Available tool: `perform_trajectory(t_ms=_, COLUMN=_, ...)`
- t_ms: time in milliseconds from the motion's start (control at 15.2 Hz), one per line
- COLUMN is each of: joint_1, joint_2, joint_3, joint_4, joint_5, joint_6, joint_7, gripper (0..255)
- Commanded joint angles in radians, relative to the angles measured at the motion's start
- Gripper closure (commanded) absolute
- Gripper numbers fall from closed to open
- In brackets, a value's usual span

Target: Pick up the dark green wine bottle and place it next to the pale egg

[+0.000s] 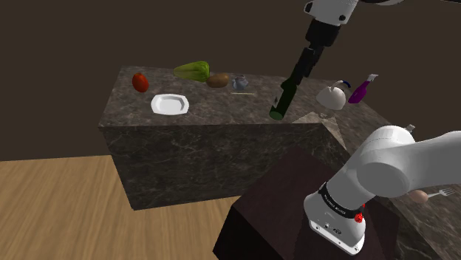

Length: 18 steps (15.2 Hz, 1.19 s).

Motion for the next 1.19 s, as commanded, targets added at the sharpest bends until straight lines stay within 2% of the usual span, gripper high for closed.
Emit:
perform_trajectory(t_ms=0, joint_1=0.0, joint_2=0.0, joint_3=0.0, joint_4=0.0, joint_5=0.0, joint_6=0.0, joint_7=0.0, gripper=0)
perform_trajectory(t_ms=594, joint_1=-0.061, joint_2=0.175, joint_3=-0.17, joint_4=0.065, joint_5=-0.116, joint_6=0.133, joint_7=-0.183, gripper=0)
perform_trajectory(t_ms=1122, joint_1=-0.089, joint_2=0.389, joint_3=-0.315, joint_4=0.199, joint_5=-0.149, joint_6=0.243, joint_7=-0.348, gripper=0)
